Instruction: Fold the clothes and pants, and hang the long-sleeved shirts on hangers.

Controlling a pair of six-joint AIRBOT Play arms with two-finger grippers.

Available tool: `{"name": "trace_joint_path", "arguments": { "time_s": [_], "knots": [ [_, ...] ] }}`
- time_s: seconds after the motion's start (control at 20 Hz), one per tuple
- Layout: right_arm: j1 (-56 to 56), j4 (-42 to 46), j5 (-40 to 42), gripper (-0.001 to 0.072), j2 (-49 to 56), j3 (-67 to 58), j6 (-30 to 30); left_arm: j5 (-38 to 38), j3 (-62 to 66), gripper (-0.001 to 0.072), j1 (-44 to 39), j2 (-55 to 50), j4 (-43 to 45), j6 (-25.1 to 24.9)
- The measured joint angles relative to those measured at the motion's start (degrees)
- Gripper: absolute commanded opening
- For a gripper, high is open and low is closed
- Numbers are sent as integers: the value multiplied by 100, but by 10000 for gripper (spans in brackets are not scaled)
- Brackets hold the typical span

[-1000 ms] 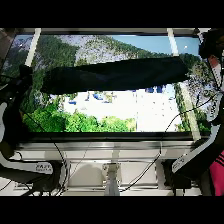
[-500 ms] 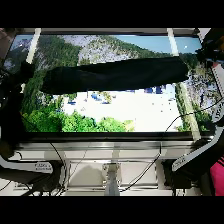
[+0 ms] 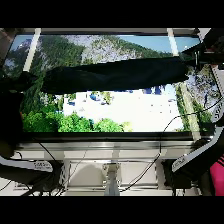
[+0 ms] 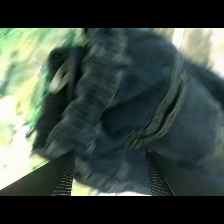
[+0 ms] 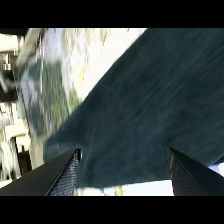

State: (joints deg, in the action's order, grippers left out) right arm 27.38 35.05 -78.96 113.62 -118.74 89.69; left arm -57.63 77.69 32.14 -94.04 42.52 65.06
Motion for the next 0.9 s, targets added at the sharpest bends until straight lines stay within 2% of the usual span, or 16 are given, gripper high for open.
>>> {"name": "trace_joint_path", "arguments": {
  "time_s": [0.4, 0.9],
  "knots": [
    [-74, -70, -1213, 625, 0, 0, -61, -678, 898, 503, 140, -1001, 131, 247],
    [-380, -133, -1423, 625, 0, 0, -81, -533, 1399, 503, 2, -1652, 63, 297]
  ]
}}
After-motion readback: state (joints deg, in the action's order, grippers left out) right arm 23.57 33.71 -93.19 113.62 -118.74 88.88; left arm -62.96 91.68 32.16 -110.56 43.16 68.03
